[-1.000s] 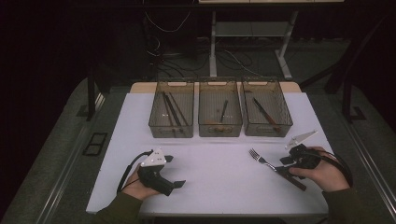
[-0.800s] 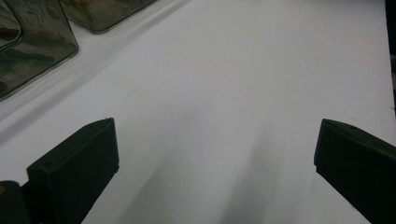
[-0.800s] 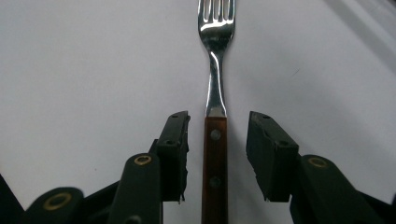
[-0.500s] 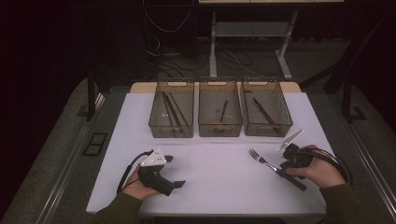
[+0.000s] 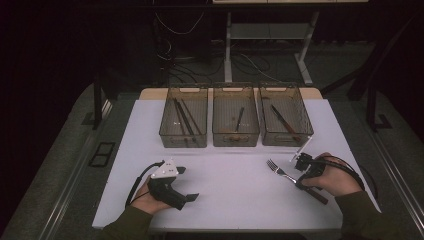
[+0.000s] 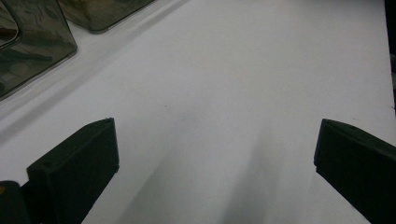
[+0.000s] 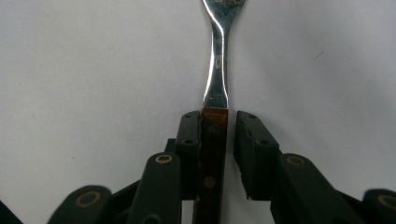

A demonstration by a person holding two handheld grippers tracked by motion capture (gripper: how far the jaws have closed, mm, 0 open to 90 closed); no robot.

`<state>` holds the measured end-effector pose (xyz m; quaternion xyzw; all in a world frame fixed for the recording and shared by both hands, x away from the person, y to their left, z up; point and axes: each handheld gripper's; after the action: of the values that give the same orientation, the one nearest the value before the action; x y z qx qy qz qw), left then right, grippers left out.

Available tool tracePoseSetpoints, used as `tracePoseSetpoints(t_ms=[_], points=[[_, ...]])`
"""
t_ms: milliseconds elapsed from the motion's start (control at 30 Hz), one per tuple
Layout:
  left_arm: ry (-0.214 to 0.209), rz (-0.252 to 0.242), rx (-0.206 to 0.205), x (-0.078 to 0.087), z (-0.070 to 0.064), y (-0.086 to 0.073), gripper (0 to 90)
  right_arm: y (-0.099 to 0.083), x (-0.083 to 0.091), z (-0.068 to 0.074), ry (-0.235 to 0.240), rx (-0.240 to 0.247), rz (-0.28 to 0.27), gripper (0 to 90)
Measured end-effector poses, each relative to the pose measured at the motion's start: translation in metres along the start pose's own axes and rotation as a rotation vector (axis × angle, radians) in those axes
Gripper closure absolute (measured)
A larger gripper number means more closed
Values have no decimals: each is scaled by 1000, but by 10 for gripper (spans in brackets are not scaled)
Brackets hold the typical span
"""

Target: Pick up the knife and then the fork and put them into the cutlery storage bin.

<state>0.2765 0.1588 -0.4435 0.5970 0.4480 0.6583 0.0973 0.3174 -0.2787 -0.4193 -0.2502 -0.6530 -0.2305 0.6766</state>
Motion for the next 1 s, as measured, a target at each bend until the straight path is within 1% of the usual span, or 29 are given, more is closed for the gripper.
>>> tracePoseSetpoints(t_ms=[67, 100, 167, 200, 233, 267, 333, 500, 667, 700, 833, 900, 1000], points=[[0, -2, 0, 0, 0, 0, 0, 3, 0, 1, -26, 11, 25, 765], [0, -2, 0, 0, 0, 0, 0, 5, 0, 2, -21, 21, 31, 775], [0, -3, 0, 0, 0, 0, 0, 5, 0, 3, -38, 9, 36, 777], [0, -3, -1, 0, 0, 0, 0, 5, 0, 2, -36, 7, 29, 778], [-1, -3, -1, 0, 0, 0, 0, 4, 1, 2, -20, -9, 23, 778], [-1, -3, -2, 0, 0, 0, 0, 2, 1, 1, -9, -29, 10, 778], [-1, -3, -2, 0, 0, 0, 0, -1, 1, -2, 9, -43, -30, 778], [1, -5, 0, 0, 0, 0, 0, -6, 5, -8, 28, -63, -99, 778], [1, -2, -3, 1, 0, 0, 0, -12, 9, -12, 63, -89, -168, 778], [1, 1, -6, 1, 0, 0, 0, -14, 9, -13, 56, -98, -189, 778], [2, 6, -11, 1, 0, 0, 0, -21, 13, -18, 64, -133, -249, 778], [2, 7, -12, 1, 0, 0, 0, -24, 14, -20, 71, -144, -270, 778], [3, 11, -16, 1, 0, 0, 0, -27, 16, -23, 71, -160, -317, 778]])
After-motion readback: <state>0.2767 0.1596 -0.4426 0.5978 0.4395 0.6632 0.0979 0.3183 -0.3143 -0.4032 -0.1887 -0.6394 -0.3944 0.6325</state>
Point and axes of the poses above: each handheld gripper's, and its own axes: x roughly backward along the jaws, y roughly out of its top, z roughly to its left, and after that the axes turned 10 degrees about z, right-handed
